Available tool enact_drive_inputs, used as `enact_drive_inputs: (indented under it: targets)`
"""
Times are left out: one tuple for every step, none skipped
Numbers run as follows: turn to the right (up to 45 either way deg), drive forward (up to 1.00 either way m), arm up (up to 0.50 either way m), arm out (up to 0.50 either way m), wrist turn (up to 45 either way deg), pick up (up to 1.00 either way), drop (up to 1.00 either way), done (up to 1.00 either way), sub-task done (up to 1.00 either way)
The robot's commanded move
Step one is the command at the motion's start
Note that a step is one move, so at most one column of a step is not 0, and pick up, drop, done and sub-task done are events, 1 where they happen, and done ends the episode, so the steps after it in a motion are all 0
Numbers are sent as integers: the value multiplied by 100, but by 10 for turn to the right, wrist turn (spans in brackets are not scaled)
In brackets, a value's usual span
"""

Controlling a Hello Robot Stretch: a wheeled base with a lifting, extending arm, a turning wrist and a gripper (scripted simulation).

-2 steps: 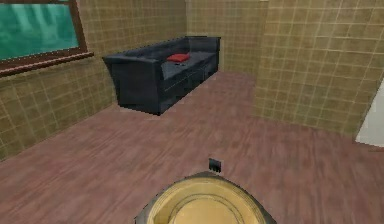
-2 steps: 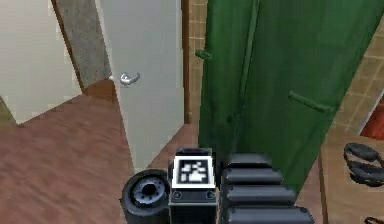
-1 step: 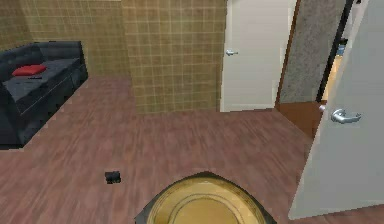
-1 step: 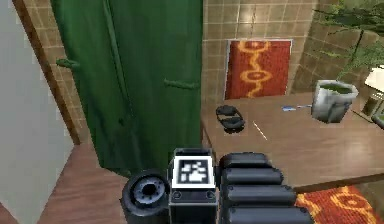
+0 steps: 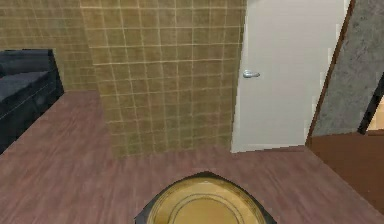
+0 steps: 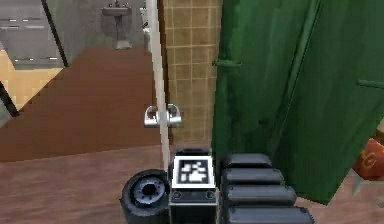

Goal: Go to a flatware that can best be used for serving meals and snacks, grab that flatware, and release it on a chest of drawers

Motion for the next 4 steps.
enact_drive_inputs:
  targets:
    - [120,0,0,0,0,0,0,0,0]
    - [0,25,0,0,0,0,0,0,0]
    - [210,0,0,0,0,0,0,0,0]
    - [0,45,0,0,0,0,0,0,0]
